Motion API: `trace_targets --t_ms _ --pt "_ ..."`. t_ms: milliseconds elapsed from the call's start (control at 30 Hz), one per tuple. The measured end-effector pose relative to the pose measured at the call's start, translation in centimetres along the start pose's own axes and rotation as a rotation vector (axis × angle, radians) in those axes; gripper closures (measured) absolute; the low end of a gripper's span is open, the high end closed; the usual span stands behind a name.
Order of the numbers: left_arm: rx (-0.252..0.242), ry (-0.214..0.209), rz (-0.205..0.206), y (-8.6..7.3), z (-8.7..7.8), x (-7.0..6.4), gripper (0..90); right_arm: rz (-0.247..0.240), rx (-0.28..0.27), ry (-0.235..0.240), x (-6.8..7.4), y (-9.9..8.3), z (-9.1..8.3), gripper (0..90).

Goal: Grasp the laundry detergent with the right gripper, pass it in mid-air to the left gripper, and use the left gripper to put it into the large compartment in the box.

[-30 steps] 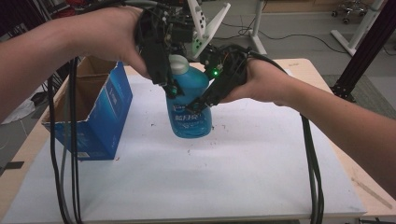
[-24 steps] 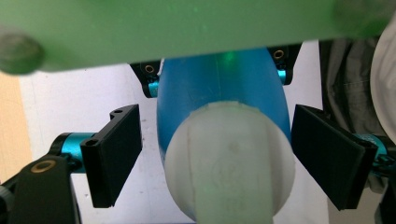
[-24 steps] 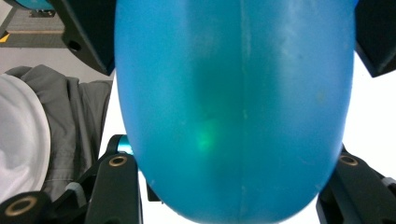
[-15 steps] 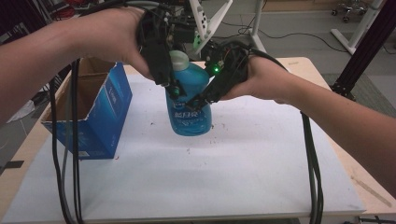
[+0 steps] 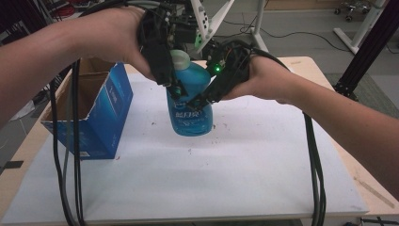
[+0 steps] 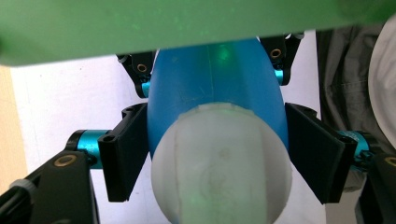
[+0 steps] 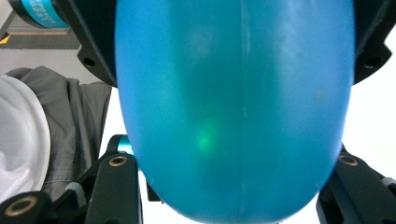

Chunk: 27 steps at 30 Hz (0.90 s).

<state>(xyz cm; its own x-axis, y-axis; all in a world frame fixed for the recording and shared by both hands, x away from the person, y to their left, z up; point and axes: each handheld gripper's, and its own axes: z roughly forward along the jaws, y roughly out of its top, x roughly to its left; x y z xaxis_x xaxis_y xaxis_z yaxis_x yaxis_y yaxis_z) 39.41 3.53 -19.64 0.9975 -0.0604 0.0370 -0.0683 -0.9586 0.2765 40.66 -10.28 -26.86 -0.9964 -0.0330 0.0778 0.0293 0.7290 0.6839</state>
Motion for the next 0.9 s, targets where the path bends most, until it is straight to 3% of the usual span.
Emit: trace_targets --t_ms 900 --pt "0.009 0.011 0.002 0.06 0.12 -0.15 32.0 -0.008 0.002 0.001 -0.03 0.02 0.03 46.1"
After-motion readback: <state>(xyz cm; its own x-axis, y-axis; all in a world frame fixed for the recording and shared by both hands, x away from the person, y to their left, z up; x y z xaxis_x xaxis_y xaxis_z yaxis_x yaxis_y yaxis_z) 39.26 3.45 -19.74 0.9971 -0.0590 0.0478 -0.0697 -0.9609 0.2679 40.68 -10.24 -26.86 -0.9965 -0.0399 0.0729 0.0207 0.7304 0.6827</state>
